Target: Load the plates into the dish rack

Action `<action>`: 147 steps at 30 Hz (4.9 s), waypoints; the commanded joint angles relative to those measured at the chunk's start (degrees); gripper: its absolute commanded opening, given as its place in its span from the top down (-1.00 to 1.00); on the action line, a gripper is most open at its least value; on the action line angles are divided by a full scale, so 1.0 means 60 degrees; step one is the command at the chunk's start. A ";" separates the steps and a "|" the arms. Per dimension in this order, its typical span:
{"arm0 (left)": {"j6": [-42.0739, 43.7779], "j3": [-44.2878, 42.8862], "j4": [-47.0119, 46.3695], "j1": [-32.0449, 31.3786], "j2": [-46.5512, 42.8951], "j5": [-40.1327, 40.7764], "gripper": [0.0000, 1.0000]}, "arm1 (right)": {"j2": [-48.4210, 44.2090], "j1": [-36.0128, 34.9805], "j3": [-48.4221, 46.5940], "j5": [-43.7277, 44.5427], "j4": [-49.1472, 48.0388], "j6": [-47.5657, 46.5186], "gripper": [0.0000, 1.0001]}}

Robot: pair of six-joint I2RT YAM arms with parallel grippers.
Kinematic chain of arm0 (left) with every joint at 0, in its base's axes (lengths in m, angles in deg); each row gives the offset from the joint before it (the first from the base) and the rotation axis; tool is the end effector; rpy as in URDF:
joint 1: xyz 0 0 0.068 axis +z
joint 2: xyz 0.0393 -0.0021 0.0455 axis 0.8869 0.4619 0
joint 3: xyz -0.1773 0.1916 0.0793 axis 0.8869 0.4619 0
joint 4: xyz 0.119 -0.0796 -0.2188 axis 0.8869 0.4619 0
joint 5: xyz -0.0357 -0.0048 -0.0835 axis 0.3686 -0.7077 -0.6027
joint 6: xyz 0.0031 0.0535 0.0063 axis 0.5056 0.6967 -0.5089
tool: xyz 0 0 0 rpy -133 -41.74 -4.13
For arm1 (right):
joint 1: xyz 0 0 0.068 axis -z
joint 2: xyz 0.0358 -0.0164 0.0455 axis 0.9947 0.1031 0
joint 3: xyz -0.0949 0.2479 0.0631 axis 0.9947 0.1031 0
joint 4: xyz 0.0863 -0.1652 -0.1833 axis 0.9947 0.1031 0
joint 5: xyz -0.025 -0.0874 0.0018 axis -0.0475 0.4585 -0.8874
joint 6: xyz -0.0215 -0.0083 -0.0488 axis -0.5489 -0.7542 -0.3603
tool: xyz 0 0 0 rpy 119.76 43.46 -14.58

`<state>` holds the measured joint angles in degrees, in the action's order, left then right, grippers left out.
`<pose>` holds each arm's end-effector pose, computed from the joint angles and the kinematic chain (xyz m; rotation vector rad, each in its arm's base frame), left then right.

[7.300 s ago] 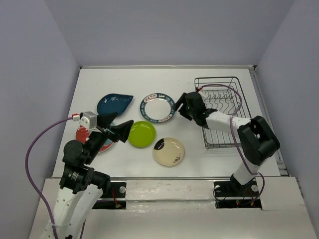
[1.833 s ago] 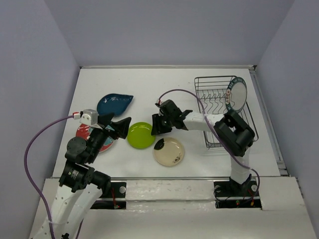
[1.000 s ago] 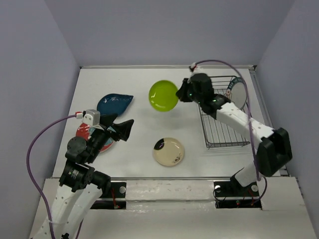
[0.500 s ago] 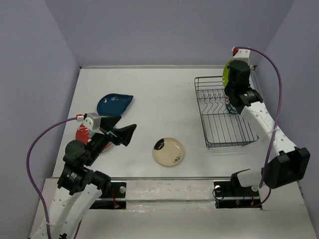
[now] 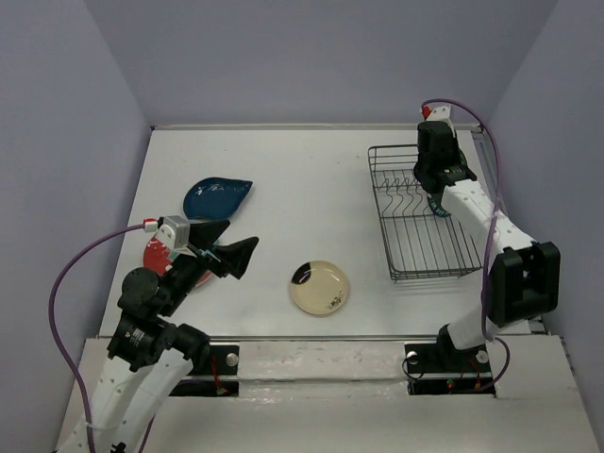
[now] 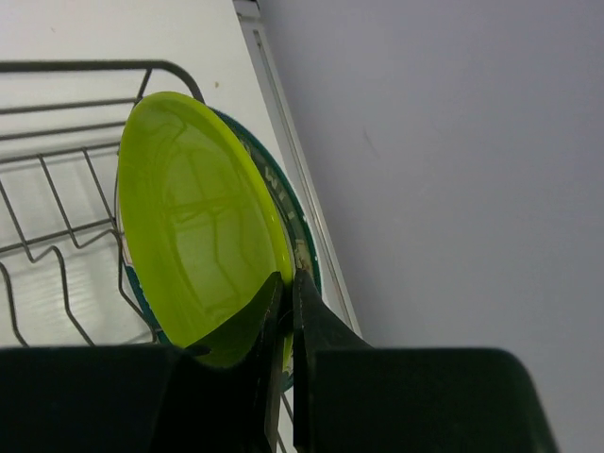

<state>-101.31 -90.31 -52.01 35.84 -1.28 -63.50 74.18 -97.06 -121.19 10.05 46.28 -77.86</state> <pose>0.0732 -0.0457 0.3497 0.3194 1.2922 -0.7878 0.3472 0.0526 0.3352 0.0126 1.9786 -0.9063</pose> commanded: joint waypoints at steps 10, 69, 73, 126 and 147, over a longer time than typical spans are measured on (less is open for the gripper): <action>0.0024 -0.0343 -0.0294 -0.0069 -0.0108 -0.0112 -0.98 | 0.0566 0.0331 0.0338 -0.0195 -0.0247 0.0161 0.86; -0.0035 -0.0416 0.0058 0.0121 0.0844 0.0723 -0.98 | 0.4170 -0.4327 -0.0262 -1.3908 0.3987 0.0601 0.12; -0.0005 -0.0416 0.0014 0.0121 0.0785 0.0723 -0.98 | 0.4141 -0.4327 -0.0130 -1.3791 0.3666 0.0835 0.54; -0.0035 -0.0416 0.0131 -0.0846 -0.0431 0.0562 -0.98 | 0.1371 -0.0489 -0.1507 0.0742 0.3416 0.3019 0.86; -0.0035 -0.0489 0.0234 -0.0670 0.0331 0.0957 -0.98 | -0.0839 -0.1981 -0.1184 -0.4556 0.2320 0.4804 -0.21</action>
<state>-101.92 -90.68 -48.78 31.47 -0.58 -58.56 71.49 -102.94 -126.21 -4.48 65.91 -53.42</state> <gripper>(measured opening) 0.990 0.606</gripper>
